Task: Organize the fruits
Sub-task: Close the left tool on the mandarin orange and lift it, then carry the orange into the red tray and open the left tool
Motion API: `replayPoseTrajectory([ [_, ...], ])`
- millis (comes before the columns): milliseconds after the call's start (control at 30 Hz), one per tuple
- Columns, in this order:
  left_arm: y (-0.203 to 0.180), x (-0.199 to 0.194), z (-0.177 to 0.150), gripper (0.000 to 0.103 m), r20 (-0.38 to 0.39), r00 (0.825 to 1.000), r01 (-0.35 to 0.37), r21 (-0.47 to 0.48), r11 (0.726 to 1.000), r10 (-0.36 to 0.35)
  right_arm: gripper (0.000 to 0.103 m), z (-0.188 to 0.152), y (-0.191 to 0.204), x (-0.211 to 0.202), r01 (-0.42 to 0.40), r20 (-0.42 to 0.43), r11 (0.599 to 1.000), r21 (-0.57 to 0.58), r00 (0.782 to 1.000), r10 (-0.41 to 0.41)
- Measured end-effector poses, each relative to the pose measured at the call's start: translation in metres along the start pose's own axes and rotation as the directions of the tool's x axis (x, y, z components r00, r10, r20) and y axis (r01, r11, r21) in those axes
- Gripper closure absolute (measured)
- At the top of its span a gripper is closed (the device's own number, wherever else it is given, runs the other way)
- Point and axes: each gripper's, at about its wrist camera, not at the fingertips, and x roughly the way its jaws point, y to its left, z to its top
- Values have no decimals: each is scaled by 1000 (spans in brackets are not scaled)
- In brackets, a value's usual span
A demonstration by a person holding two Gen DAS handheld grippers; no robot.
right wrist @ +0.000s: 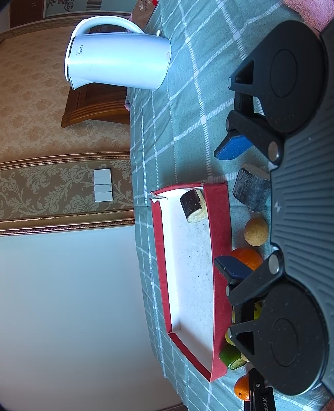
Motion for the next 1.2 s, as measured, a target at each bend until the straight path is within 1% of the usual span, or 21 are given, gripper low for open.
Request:
replayPoseTrajectory([
  [233, 3, -4, 0, 63, 3, 1000, -9, -13, 1000, 9, 21, -1, 0, 0, 6, 2, 1000, -4, 1000, -6],
  [367, 4, -9, 3, 63, 19, 1000, -16, -15, 1000, 16, 21, -1, 0, -1, 11, 3, 1000, -9, 1000, -11],
  [567, 1, -17, 15, 63, 55, 998, -22, 3, 1000, 22, 21, 0, 1, -2, 16, 5, 1000, -10, 1000, -16],
  [733, -6, -18, 33, 63, 96, 995, -32, 24, 999, 30, 21, 0, 1, -3, 17, 7, 1000, -10, 1000, -17],
  [933, -20, -2, 63, 63, 122, 992, -33, 52, 998, 27, 21, 0, 1, -2, 17, 7, 1000, -9, 1000, -17],
  [1000, -25, 8, 72, 63, 129, 991, -52, 71, 996, 43, 21, 0, 1, -3, 17, 7, 1000, -9, 1000, -17],
  [1100, -28, 24, 82, 62, 105, 994, -41, 81, 996, 32, 21, 0, 1, -2, 17, 6, 1000, -9, 1000, -17],
  [1133, -28, 28, 84, 60, 99, 994, -45, 80, 996, 37, 21, 0, 1, -3, 16, 6, 1000, -9, 1000, -16],
  [1167, -27, 34, 86, 61, 92, 994, -60, 73, 996, 53, 21, 0, 2, -2, 16, 6, 1000, -8, 1000, -16],
  [1200, -27, 36, 85, 58, 83, 994, -74, 68, 995, 68, 21, 0, 1, -2, 15, 4, 1000, -7, 1000, -15],
])
